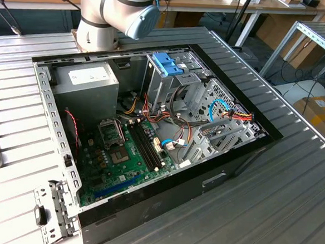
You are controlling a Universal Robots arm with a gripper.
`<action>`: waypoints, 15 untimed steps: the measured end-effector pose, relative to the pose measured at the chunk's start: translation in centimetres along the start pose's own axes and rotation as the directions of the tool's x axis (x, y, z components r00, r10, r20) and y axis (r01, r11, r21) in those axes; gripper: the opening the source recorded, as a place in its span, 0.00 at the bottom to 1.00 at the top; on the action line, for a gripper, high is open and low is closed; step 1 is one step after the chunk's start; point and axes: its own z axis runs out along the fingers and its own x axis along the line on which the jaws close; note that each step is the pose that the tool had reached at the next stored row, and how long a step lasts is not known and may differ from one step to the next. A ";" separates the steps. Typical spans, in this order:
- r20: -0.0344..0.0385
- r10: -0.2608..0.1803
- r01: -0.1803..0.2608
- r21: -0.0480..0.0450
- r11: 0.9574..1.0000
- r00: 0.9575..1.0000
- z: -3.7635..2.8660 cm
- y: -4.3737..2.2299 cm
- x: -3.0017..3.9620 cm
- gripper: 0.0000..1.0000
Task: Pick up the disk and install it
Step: 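Pick up the disk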
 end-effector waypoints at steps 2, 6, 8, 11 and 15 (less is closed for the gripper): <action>0.000 0.000 0.000 0.000 1.000 1.000 -0.01 -0.18 0.06 0.37; 0.000 0.000 0.000 0.000 1.000 1.000 -0.02 -0.38 0.12 0.37; 0.000 0.000 0.000 0.000 1.000 1.000 -0.02 -0.48 0.15 0.37; 0.000 0.000 0.000 0.000 1.000 1.000 -0.03 -0.63 0.20 0.37; 0.000 0.000 0.000 0.000 1.000 1.000 -0.03 -0.88 0.25 0.37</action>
